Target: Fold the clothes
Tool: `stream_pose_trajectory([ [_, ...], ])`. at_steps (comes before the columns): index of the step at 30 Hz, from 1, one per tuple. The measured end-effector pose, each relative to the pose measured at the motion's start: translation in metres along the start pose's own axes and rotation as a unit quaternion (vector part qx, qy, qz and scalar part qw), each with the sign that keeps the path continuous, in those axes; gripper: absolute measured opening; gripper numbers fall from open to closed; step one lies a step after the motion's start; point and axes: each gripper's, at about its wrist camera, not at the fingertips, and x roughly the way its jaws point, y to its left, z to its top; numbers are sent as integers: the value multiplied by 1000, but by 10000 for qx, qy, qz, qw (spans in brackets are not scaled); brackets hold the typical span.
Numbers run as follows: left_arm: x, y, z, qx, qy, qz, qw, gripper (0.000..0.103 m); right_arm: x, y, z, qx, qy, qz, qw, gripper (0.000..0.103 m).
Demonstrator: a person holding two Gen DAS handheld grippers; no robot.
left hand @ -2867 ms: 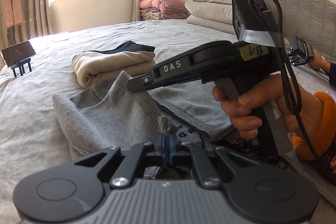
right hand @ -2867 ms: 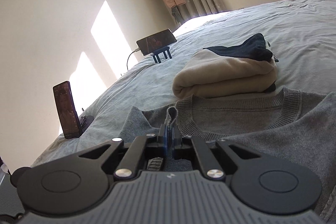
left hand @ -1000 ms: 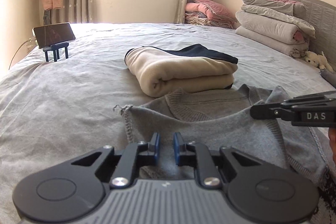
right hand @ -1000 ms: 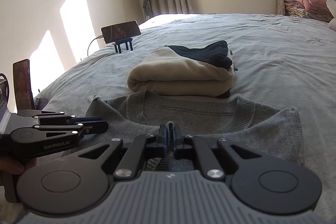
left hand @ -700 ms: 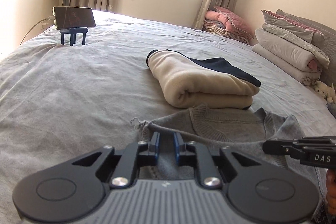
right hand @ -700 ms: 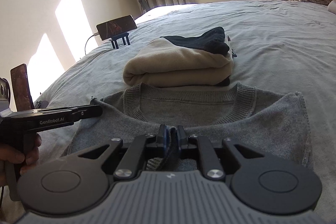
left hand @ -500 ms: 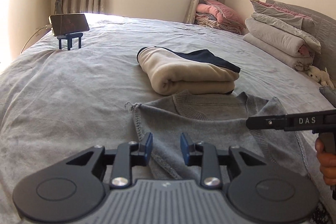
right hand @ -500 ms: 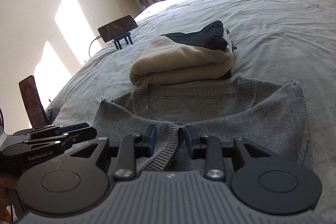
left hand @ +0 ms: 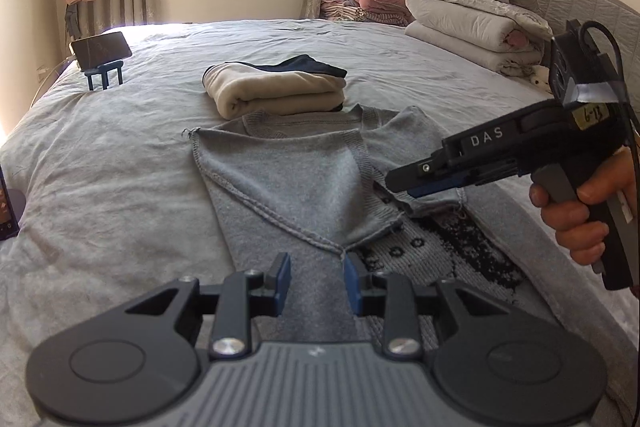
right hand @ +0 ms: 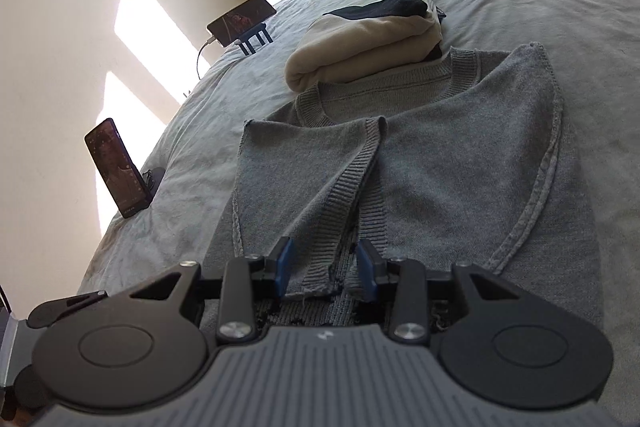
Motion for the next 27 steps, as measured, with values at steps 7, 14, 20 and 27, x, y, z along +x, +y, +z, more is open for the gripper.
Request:
stream_pose_trajectory([
  [7, -16, -20, -35, -8, 330, -101, 9994, 30, 10, 10, -18, 26, 151, -45, 9999, 39],
  [14, -16, -34, -45, 443, 457, -97, 9979, 5, 8, 16, -25, -206, -167, -268, 9993, 7],
  [20, -18, -35, -44, 411, 402, -213, 9981, 4, -3, 34, -22, -794, -235, -851, 9929, 4],
  [27, -19, -41, -45, 490, 485, -280, 9972, 17, -8, 26, -19, -667, 31, -871, 9940, 17],
])
